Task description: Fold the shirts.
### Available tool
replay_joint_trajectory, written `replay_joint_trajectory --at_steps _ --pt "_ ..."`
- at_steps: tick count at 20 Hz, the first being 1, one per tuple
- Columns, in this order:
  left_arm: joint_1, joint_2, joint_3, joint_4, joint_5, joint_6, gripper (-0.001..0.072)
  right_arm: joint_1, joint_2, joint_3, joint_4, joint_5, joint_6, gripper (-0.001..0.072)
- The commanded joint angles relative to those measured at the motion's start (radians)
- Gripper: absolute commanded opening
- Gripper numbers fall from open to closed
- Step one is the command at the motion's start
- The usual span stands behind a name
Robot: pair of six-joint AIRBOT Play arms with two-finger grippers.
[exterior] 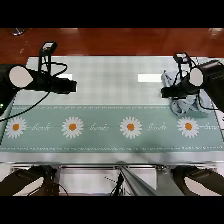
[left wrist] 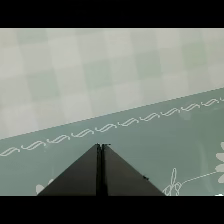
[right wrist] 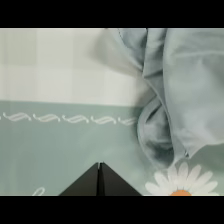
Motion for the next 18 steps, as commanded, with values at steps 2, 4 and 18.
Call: replay_joint_trajectory --at_steps 2,4,18 --pt "0.001 -0.001 0.000 0.000 0.003 0.000 0.0018 0.001 0.000 -0.001 -0.027 -0.142 -0.002 0.0036" --pt "0.001 -0.005 0.000 0.000 0.076 0.000 0.0018 0.000 -0.008 -0.001 -0.135 -0.212 0.000 0.0049" --pt "0.002 -0.126 0.000 0.008 0.219 0.003 0.0702 -0.573 -0.284 0.000 0.068 -0.368 0.088 0.0619"
